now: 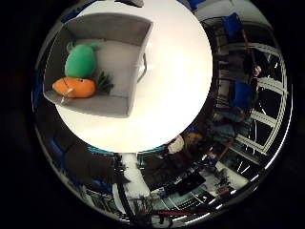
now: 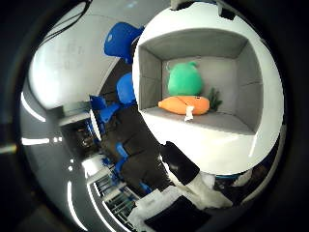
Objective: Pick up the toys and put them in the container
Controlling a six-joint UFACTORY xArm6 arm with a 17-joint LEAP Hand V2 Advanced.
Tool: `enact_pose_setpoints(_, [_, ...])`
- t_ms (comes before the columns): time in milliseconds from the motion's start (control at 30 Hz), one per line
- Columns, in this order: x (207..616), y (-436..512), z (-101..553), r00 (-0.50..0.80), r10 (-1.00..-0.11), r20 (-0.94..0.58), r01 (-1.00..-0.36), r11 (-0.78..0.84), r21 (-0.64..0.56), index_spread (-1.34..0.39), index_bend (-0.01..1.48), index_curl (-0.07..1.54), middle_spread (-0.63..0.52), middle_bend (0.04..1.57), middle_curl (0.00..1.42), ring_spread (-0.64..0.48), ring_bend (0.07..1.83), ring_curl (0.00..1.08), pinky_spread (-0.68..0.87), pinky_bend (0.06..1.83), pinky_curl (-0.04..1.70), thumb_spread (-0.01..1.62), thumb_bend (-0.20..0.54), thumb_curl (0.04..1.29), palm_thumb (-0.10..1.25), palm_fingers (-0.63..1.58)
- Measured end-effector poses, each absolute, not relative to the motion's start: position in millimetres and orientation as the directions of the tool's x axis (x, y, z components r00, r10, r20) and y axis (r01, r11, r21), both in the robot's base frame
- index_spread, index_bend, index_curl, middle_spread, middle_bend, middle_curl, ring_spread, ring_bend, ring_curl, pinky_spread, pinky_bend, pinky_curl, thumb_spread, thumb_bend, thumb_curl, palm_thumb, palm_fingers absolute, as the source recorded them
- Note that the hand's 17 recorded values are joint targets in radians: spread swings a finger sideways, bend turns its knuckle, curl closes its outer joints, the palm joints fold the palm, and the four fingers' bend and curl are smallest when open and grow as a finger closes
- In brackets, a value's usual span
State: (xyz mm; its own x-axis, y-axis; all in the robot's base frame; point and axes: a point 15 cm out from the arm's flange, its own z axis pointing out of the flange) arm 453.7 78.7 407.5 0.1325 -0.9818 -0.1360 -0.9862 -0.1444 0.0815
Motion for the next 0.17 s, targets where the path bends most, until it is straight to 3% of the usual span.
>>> enact_pose_setpoints(167, [424,46,441,0.119,-0.983,-0.138,-0.989,-0.129,0.069,-0.46,0.17,0.28,0.10,0.22,0.35,0.24,0.37,0.27,0.47,0.51,0.42,1.17,-0.018,0.30,0.57,0.06])
